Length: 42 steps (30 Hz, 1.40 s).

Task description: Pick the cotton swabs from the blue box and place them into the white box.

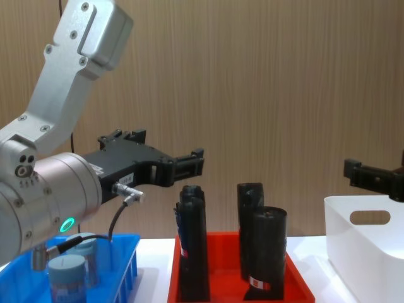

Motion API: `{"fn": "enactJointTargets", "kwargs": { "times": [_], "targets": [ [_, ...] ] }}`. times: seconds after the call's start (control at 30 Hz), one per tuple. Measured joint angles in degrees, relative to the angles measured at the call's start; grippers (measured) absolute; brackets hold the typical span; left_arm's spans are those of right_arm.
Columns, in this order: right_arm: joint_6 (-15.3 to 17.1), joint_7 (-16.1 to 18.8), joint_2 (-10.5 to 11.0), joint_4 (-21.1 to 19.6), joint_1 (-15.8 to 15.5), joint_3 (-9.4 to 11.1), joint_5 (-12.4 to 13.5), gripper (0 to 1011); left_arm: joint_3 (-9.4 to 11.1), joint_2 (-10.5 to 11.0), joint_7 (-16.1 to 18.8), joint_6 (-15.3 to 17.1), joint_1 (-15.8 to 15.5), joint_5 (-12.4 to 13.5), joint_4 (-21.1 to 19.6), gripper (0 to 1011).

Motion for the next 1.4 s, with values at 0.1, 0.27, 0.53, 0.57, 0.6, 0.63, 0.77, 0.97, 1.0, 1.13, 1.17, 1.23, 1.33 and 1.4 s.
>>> {"fn": "enactJointTargets", "kwargs": {
  "times": [0.1, 0.27, 0.53, 0.57, 0.6, 0.63, 0.77, 0.97, 1.0, 1.13, 1.17, 1.23, 1.33, 1.4],
  "targets": [
    [0.0, 0.0, 0.0, 0.0, 0.0, 0.0, 0.0, 1002, 0.0, 0.0, 0.0, 0.0, 0.0, 0.0, 0.0, 1004],
    [0.0, 0.0, 0.0, 0.0, 0.0, 0.0, 0.0, 1001, 0.0, 0.0, 0.0, 0.0, 0.0, 0.0, 0.0, 1004],
    [0.0, 0.0, 0.0, 0.0, 0.0, 0.0, 0.0, 1002, 0.0, 0.0, 0.0, 0.0, 0.0, 0.0, 0.0, 1004],
    [0.0, 0.0, 0.0, 0.0, 0.0, 0.0, 0.0, 1002, 0.0, 0.0, 0.0, 0.0, 0.0, 0.0, 0.0, 1004],
    [0.0, 0.0, 0.0, 0.0, 0.0, 0.0, 0.0, 1002, 0.0, 0.0, 0.0, 0.0, 0.0, 0.0, 0.0, 1004],
    [0.0, 0.0, 0.0, 0.0, 0.0, 0.0, 0.0, 1001, 0.0, 0.0, 0.0, 0.0, 0.0, 0.0, 0.0, 1004],
    [0.0, 0.0, 0.0, 0.0, 0.0, 0.0, 0.0, 1002, 0.0, 0.0, 0.0, 0.0, 0.0, 0.0, 0.0, 1004],
    [0.0, 0.0, 0.0, 0.0, 0.0, 0.0, 0.0, 1002, -0.04, 0.0, -0.01, 0.04, 0.01, -0.03, 0.0, 1004],
    [0.0, 0.0, 0.0, 0.0, 0.0, 0.0, 0.0, 1002, -0.06, 0.0, -0.01, 0.07, 0.03, -0.07, 0.01, 1004],
    [0.0, 0.0, 0.0, 0.0, 0.0, 0.0, 0.0, 1002, -0.3, 0.21, -0.06, 0.75, 0.2, -1.01, 0.05, 1004],
    [0.0, 0.0, 0.0, 0.0, 0.0, 0.0, 0.0, 1002, -0.46, 0.38, -0.08, 1.11, 0.3, -1.57, 0.05, 1004],
    [0.0, 0.0, 0.0, 0.0, 0.0, 0.0, 0.0, 1001, -0.69, 0.59, -0.09, 1.5, 0.45, -2.36, 0.05, 1004],
    [0.0, 0.0, 0.0, 0.0, 0.0, 0.0, 0.0, 1002, -1.17, 1.09, -0.09, 2.28, 0.83, -3.97, -0.06, 1004],
    [0.0, 0.0, 0.0, 0.0, 0.0, 0.0, 0.0, 1002, -1.6, 1.49, 0.04, 3.0, 1.16, -5.23, -0.35, 1004]
  ]
}}
